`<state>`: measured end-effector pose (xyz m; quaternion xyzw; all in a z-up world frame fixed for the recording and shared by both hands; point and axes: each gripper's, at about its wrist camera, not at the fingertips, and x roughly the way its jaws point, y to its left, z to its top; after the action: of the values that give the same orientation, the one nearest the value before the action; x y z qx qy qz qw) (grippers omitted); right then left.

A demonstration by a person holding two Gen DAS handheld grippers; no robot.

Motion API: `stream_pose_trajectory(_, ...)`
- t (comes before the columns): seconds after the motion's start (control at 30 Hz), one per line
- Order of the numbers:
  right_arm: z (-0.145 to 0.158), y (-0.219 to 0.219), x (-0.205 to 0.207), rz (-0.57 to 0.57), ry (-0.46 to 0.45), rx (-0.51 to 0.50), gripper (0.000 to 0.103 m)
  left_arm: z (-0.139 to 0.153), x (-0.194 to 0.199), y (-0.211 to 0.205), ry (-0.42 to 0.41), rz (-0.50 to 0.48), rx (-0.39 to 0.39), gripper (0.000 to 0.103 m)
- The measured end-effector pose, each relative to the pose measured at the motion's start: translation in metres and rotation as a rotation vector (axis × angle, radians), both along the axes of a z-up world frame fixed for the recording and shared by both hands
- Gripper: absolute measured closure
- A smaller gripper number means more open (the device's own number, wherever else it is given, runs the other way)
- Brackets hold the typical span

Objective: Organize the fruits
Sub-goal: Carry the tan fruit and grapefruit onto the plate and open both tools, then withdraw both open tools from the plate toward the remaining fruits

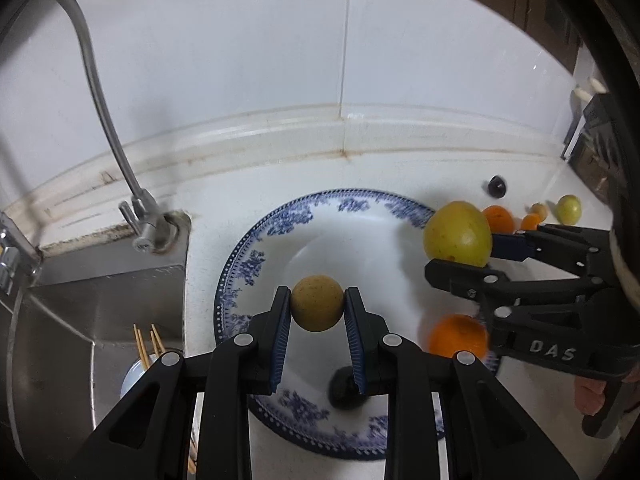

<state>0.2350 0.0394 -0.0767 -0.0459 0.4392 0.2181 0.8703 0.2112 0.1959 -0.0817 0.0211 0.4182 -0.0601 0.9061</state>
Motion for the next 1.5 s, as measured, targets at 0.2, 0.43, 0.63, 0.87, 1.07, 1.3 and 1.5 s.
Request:
stream_pose_trajectory(0.2, -0.012, 0.003, 0.016, 0.005, 0.059, -0.007, 0.055, -0.014, 0.016, -0.001, 0.055, -0.014, 0.018, 0.076)
stream_pose_trajectory(0.43, -0.017, 0.007, 0.019, 0.018, 0.08, -0.014, 0.054, -0.02, 0.022, 0.002, 0.071, -0.017, 0.021, 0.076)
stream_pose_trajectory(0.63, -0.016, 0.008, 0.019, 0.017, 0.07, -0.016, 0.054, -0.018, 0.022, 0.001, 0.067, -0.024, 0.013, 0.069)
stream_pose_trajectory(0.87, -0.002, 0.003, 0.01, 0.019, 0.017, 0.005, 0.054, -0.009, 0.014, 0.0, 0.042, -0.017, 0.014, 0.064)
stream_pose_trajectory(1.07, 0.008, -0.006, -0.002, -0.001, -0.016, 0.026, 0.054, 0.006, 0.0, -0.002, 0.007, -0.008, 0.007, 0.06)
stream_pose_trajectory(1.3, 0.029, -0.021, -0.027, -0.043, -0.085, 0.042, 0.048, 0.036, -0.027, -0.013, -0.087, 0.004, 0.006, 0.053)
stream_pose_trajectory(1.5, 0.048, -0.041, -0.052, -0.09, -0.15, 0.052, 0.046, 0.056, -0.047, -0.028, -0.147, -0.019, -0.008, 0.049)
